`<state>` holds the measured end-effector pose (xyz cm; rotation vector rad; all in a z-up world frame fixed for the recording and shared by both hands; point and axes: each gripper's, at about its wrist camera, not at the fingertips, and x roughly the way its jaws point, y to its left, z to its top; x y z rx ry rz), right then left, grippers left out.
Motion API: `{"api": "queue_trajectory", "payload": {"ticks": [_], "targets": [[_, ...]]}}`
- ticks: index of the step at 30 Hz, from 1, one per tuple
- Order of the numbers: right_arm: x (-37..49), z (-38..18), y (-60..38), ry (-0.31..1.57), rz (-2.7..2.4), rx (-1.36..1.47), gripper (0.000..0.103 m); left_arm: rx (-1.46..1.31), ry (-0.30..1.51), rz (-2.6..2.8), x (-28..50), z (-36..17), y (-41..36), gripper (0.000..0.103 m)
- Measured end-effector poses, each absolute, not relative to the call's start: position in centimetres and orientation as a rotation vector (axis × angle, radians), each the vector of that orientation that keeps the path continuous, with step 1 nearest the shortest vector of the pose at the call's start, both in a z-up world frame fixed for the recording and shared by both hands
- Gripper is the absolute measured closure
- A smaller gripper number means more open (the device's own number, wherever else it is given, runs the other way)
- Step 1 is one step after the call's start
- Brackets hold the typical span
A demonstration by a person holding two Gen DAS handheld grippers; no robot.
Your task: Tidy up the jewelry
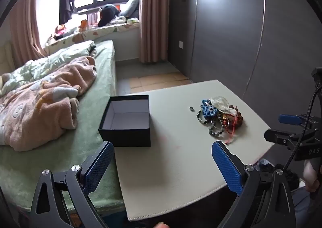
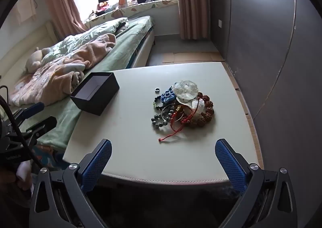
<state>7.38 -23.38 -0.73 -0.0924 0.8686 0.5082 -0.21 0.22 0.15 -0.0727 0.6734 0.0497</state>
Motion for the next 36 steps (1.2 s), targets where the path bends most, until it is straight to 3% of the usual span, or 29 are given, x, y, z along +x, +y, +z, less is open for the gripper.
{"api": "queue_trajectory", "payload": {"ticks": [36], "targets": [[6.6, 0.0, -21.6, 0.833, 0.503, -0.124, 0.0, -0.085, 0.661, 0.044, -0.8, 0.4, -0.2, 0.005]]}}
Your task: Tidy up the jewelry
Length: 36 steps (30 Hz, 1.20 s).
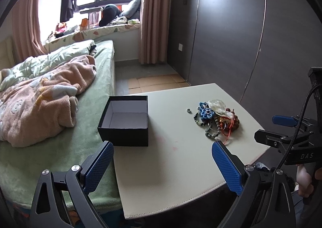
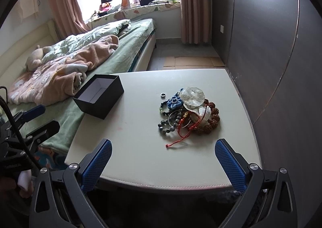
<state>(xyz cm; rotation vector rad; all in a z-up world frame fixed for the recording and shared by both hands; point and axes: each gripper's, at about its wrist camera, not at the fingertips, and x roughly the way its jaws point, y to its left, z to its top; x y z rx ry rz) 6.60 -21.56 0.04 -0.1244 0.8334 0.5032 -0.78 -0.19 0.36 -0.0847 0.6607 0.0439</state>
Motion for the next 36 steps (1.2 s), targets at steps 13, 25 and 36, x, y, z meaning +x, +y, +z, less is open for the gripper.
{"api": "queue_trajectory", "payload": {"ticks": [13, 25, 36], "targets": [[6.42, 0.14, -21.39, 0.833, 0.502, -0.125, 0.0, -0.087, 0.647, 0.068, -0.99, 0.65, 0.06, 0.005], [6.44, 0.39, -21.38, 0.829, 0.504, -0.112, 0.0, -0.075, 0.644, 0.067, -1.12, 0.86, -0.2, 0.005], [6.17, 0.48, -21.01, 0.827, 0.509, -0.113, 0.0, -0.067, 0.645, 0.067, -1.11, 0.9, -0.5, 0.005]]}}
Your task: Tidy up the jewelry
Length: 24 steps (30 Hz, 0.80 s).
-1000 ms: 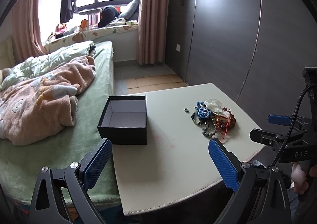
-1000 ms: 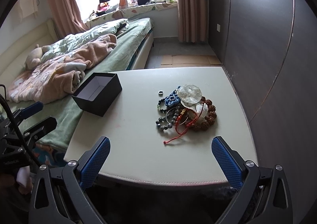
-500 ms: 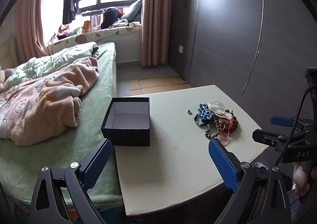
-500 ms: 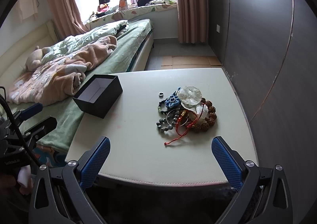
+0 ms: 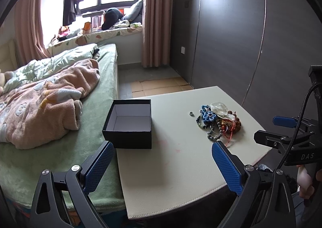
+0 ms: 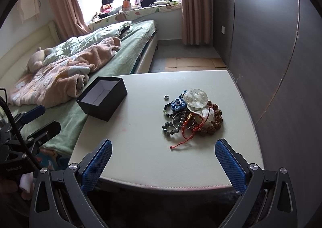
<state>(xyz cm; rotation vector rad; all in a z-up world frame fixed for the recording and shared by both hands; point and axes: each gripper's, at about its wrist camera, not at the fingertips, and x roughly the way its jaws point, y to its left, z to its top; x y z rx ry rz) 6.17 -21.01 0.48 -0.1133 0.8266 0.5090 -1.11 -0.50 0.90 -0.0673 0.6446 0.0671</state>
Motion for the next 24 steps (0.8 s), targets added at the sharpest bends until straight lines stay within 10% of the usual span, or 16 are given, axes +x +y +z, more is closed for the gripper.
{"api": "queue_trajectory", "payload": {"ticks": [24], "targets": [[8.1, 0.8, -22.4, 0.823, 0.464, -0.071, 0.0, -0.121, 0.659, 0.05, 1.6, 1.0, -0.8, 0.005]]}}
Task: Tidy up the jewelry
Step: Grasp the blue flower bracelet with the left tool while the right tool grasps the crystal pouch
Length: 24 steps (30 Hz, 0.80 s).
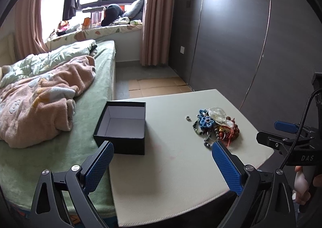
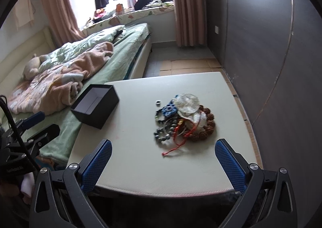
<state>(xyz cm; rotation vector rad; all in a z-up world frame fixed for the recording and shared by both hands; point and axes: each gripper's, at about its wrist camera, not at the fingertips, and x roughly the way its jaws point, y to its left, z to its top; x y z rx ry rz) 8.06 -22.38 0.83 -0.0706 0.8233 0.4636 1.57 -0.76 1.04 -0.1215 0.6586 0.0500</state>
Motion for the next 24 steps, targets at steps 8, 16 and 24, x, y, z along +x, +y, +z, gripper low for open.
{"api": "queue_trajectory", "payload": {"ticks": [8, 16, 24], "targets": [[10.9, 0.2, -25.7, 0.87, 0.403, 0.07, 0.0, -0.181, 0.666, -0.012, 4.2, 0.8, -2.0, 0.005], [13.6, -1.3, -28.0, 0.928, 0.382, 0.214, 0.023, -0.215, 0.728, -0.071, 7.6, 0.1, -3.0, 0.024], [16.5, -3.5, -30.0, 1.008, 0.407, 0.43, 0.043, -0.206, 0.802, -0.112, 11.4, 0.4, -3.6, 0.028]]}}
